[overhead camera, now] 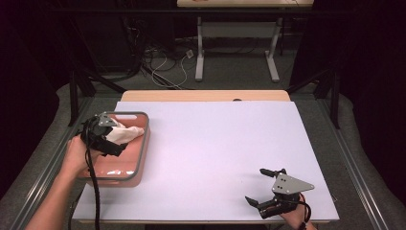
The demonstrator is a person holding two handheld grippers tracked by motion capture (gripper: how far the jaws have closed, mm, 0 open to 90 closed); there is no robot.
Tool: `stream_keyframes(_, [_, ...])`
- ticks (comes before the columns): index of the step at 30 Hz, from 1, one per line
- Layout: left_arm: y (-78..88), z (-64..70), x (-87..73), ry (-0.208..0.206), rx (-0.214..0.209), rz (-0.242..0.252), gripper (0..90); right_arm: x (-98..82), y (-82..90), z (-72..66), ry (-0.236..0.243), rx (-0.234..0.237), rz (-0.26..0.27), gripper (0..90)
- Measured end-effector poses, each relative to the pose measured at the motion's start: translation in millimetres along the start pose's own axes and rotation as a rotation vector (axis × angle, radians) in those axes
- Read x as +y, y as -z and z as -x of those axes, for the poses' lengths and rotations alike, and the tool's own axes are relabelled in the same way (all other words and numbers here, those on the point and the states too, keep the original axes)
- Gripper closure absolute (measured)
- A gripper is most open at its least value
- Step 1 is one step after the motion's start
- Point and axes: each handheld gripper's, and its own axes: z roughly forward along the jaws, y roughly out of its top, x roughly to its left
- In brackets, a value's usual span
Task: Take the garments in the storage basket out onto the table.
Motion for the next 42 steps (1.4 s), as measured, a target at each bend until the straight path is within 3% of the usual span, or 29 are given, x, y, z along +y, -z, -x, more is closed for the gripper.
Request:
stream_keyframes(5, [-2.3,-7.4,3.2,-0.001,-0.005,-0.015,0.0,0.0,0.0,0.1,0.002,0.002,-0.001,0.9])
stream_keyframes(8, [-6.2,-14.7,5.6,-0.021,-0.005,-0.048,0.0,0.0,-0.1,0.1,0.0,0.002,-0.002,0.9])
stream_keyframes(16, [-11.6,-28.9,9.2,-0.056,-0.011,-0.074,0.0,-0.5,-0.6,0.7,-0.002,0.008,0.0,0.9])
stream_keyframes(19, [-12.5,-38.0,13.5,-0.072,-0.048,-0.068,0.0,-0.6,-1.0,0.5,-0.004,0.009,0.0,0.9])
stream_keyframes(21, [-14.8,-41.2,16.1,-0.095,-0.054,-0.09,0.0,-0.7,-1.3,0.6,-0.004,0.009,0.002,0.9])
stream_keyframes(31, [-30.8,-45.6,24.9,-0.181,-0.084,-0.208,0.0,-1.0,-1.0,1.6,-0.005,0.014,0.0,0.8])
stream_keyframes(42, [-45.1,-48.8,25.3,-0.223,-0.112,-0.287,0.0,-1.2,-1.0,2.0,-0.01,0.019,0.001,0.8])
